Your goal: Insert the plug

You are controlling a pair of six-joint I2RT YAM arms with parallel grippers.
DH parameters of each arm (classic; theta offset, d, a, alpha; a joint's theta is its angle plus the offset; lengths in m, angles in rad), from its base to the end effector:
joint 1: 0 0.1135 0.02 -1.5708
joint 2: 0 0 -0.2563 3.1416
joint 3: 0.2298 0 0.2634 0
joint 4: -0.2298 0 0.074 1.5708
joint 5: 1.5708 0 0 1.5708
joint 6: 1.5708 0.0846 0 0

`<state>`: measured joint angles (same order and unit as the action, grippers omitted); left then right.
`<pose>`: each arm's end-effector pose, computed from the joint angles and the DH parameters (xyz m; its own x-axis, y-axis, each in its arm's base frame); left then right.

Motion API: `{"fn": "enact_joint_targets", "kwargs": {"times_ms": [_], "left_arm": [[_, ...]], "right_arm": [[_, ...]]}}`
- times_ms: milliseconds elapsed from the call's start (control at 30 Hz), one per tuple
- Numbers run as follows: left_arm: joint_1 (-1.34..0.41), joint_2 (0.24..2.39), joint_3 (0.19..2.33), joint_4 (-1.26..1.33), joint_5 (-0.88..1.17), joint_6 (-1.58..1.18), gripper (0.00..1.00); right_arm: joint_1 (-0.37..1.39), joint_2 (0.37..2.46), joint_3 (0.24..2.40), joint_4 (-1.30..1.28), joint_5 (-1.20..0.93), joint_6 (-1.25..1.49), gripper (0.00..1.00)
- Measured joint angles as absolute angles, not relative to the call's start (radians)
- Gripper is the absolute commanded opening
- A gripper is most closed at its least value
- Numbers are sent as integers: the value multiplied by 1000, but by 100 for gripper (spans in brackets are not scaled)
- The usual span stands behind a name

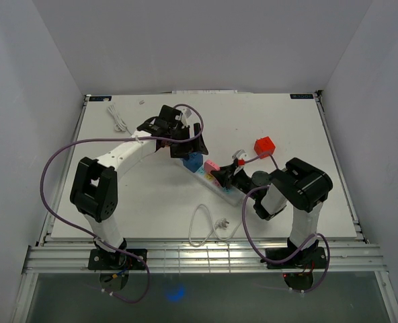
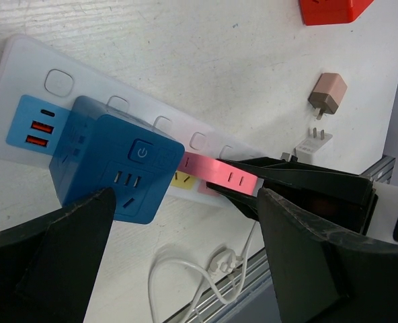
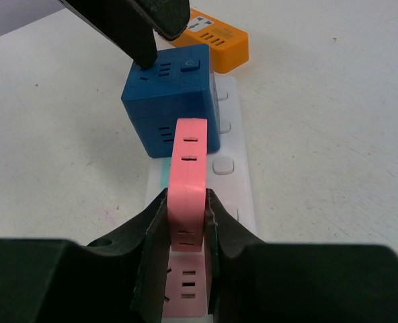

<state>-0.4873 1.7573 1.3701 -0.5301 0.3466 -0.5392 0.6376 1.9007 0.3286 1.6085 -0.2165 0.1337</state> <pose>0.3586 -0.2225 0.2021 -0.9218 -0.0580 -0.3832 0.1743 0.8210 -0.5436 0.2457 0.2046 0.1051 -0.0715 0.1091 -0.9915 -0.7510 0.6482 0.1255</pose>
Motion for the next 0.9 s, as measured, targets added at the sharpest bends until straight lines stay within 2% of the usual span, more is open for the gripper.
{"fn": "enact_joint_targets", "kwargs": {"times_ms": [500,567,667,733,900], "left_arm": [[-480,1797,1436,-584,328,-529,97],[-480,1799,1439,-590,327,-525,97],[-480,1811,1458,-602,326,-520,97],[-479,1817,1467,-603,322,-515,97],[-474,1826,1481,-606,315,-508,97]], "right_arm": [[691,1952,332,1621,-159,43,8],[691,1952,332,1621,-159,41,32],[696,1960,327,1611,-160,31,48],[705,1953,323,1600,-162,23,57],[715,1897,300,1553,-156,20,68]]}}
